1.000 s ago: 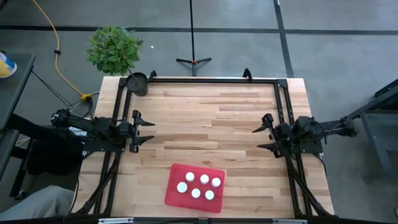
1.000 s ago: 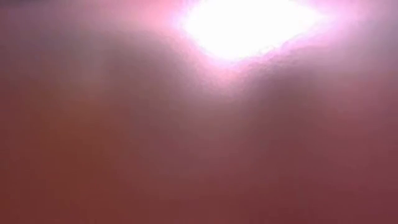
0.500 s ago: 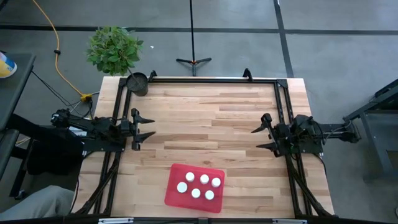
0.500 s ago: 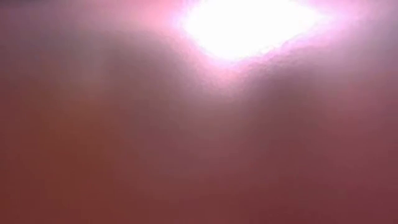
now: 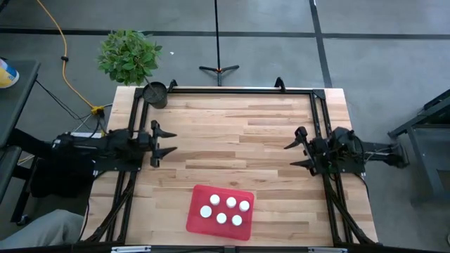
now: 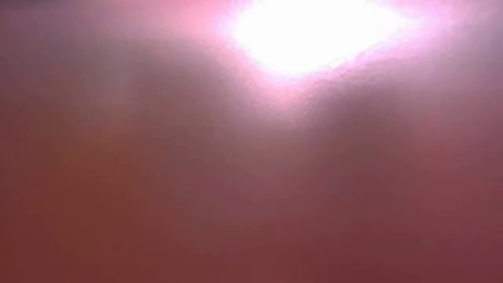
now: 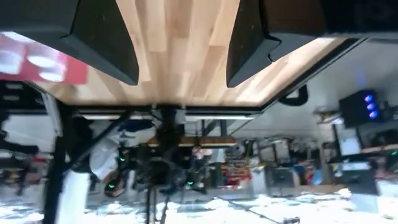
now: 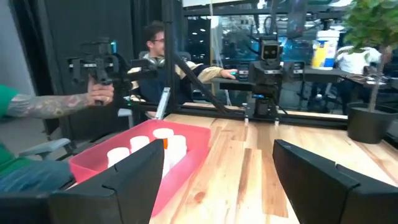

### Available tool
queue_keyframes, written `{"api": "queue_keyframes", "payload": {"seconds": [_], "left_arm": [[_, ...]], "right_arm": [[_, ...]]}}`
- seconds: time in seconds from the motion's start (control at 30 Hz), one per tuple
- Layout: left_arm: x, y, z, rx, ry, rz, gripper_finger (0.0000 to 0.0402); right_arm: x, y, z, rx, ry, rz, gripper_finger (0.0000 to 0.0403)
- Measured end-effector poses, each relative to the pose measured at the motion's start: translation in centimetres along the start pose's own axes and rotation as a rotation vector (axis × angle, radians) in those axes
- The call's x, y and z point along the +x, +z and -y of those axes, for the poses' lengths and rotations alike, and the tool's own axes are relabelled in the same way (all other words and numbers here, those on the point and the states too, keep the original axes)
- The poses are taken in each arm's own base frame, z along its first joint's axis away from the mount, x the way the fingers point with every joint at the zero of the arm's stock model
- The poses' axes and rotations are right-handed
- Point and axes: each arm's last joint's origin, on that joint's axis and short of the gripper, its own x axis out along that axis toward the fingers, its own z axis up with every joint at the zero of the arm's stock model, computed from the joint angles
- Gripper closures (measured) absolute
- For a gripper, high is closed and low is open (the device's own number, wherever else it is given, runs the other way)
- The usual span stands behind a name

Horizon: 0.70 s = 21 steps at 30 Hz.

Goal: Pick and place pill bottles into a basket
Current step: Return to Home Position

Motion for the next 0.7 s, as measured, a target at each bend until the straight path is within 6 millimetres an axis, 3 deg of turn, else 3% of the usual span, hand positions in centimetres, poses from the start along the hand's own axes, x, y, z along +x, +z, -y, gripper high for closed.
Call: {"api": "queue_keyframes", "payload": {"seconds": [0.3, 0.7], "left_arm": [[0.11, -0.09, -1.05, -0.106, 0.043, 0.003, 0.0126], [0.10, -0.61, -1.08, -0.104, 0.053, -0.049, 0.0126]], "right_arm": [[-0.08, -0.27, 0.20, 0.005, -0.005, -0.028, 0.0112], [-0.10, -0.64, 0.20, 0.024, -0.006, -0.066, 0.0112]]}}
